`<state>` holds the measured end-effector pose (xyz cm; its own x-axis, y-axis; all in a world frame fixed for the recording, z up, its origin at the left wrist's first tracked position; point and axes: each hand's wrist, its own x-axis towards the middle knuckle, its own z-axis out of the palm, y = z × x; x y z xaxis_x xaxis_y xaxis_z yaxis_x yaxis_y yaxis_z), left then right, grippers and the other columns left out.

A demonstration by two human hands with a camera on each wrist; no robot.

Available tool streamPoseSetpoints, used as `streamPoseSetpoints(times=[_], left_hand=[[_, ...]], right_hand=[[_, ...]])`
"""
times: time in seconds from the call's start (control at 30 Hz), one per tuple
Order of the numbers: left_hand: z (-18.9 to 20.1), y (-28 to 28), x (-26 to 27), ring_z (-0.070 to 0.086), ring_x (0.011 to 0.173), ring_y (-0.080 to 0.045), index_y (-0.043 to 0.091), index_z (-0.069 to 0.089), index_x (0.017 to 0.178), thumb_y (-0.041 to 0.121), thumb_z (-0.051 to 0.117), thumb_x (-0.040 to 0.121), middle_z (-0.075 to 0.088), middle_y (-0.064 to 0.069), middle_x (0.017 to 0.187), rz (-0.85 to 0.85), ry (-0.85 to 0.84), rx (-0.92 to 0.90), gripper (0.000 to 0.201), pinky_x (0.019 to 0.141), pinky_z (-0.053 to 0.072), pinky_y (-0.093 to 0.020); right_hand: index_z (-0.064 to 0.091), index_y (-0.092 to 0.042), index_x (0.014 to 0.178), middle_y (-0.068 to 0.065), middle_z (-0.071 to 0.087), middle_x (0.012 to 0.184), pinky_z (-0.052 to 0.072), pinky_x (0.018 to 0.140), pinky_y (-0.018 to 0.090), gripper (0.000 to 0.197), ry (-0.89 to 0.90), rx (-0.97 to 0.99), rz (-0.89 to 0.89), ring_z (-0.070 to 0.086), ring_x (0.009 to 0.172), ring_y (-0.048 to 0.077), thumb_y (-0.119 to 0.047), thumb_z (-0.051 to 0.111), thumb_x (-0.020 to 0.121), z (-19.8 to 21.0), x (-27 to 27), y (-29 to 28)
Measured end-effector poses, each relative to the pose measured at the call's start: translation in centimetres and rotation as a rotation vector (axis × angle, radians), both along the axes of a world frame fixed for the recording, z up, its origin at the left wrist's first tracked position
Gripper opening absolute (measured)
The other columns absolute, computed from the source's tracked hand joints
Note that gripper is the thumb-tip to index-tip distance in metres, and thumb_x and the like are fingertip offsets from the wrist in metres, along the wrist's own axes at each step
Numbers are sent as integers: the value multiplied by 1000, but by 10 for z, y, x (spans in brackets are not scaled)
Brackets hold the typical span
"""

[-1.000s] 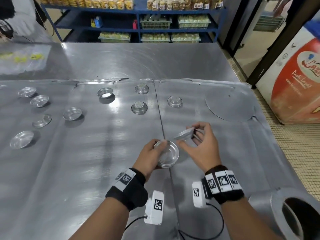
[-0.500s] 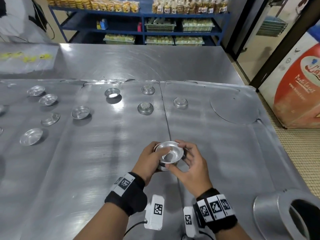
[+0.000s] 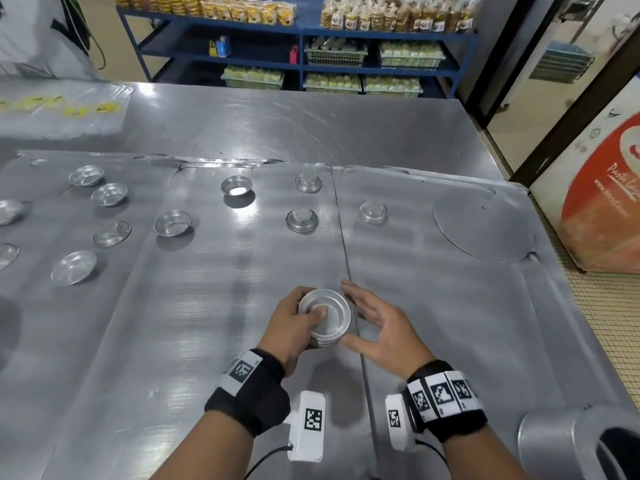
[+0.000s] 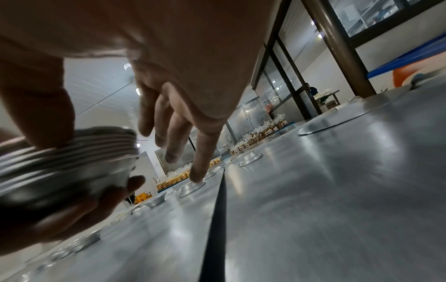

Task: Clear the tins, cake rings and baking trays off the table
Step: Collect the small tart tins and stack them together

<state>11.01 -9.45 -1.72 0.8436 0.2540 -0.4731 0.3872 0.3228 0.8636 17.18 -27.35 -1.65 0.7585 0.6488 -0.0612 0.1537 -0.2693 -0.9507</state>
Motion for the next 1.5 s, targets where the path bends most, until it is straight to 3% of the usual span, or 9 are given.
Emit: streamPoseSetpoints(times=[0.1, 0.23, 0.47, 0.63, 0.77, 0.87, 1.03, 1.27, 1.5], left_hand=[[-1, 6, 1, 69, 81, -34, 9, 64, 110, -4, 59, 96, 65, -15, 100, 30, 33, -52, 20, 74, 57, -69], [-3, 12, 4, 64, 89, -36, 5, 61, 114, -6, 55, 98, 61, -19, 109, 87, 70, -107, 21, 64, 62, -51], [-8, 19, 11, 62, 94, -38, 5, 60, 116, -6, 52, 99, 59, -27, 120, 114, 90, -80, 22, 61, 61, -46], [-7, 24, 16, 64, 85, -35, 6, 65, 108, -9, 53, 98, 63, -23, 105, 101, 79, -70, 22, 60, 61, -46], [-7, 27, 19, 62, 83, -33, 4, 64, 109, -8, 52, 98, 61, -19, 100, 106, 72, -67, 20, 58, 60, -45], [-8, 32, 21, 62, 81, -31, 2, 62, 111, -8, 52, 99, 60, -19, 100, 120, 78, -64, 19, 58, 60, -44], [-9, 38, 20, 63, 81, -31, 2, 63, 110, -8, 52, 98, 61, -17, 98, 126, 91, -57, 19, 62, 62, -51], [-4, 41, 9, 62, 86, -33, 3, 63, 110, -8, 52, 99, 61, -17, 100, 147, 93, -76, 20, 59, 62, -48], [0, 39, -3, 62, 88, -36, 5, 64, 111, -8, 52, 98, 61, -20, 104, 144, 106, -62, 21, 61, 62, -50]], right_hand=[[57, -21, 137, -15, 49, 147, 40, 112, 27, 67, -29, -77, 24, 47, 133, -2, 3, 74, 77, -7, 26, 2], [58, -22, 133, -4, 58, 139, 42, 111, 35, 60, -164, -289, -40, 55, 129, 12, 1, 69, 79, -27, 79, 10], [50, -9, 138, 12, 48, 143, 42, 107, 42, 55, -388, -720, -213, 44, 132, 32, -18, 64, 86, -36, 173, 40], [47, -8, 138, 15, 44, 142, 46, 98, 44, 54, -441, -889, -195, 42, 131, 35, -22, 62, 88, -44, 228, 61], [47, -6, 128, 19, 47, 131, 47, 97, 45, 49, -455, -910, -221, 45, 124, 39, -19, 65, 84, -51, 259, 73], [49, -2, 125, 21, 49, 128, 47, 96, 45, 51, -389, -913, -284, 48, 122, 42, -31, 62, 85, -54, 278, 81], [63, -4, 99, 22, 66, 99, 51, 74, 38, 62, -225, -906, -377, 62, 84, 40, -58, 42, 77, -62, 294, 82], [54, -1, 114, 23, 63, 111, 49, 77, 39, 62, -342, -835, -420, 62, 101, 42, -48, 76, 79, -50, 272, 72], [51, -13, 124, 14, 61, 120, 51, 90, 40, 74, -349, -587, -466, 59, 109, 34, -39, 88, 65, -38, 226, 63]])
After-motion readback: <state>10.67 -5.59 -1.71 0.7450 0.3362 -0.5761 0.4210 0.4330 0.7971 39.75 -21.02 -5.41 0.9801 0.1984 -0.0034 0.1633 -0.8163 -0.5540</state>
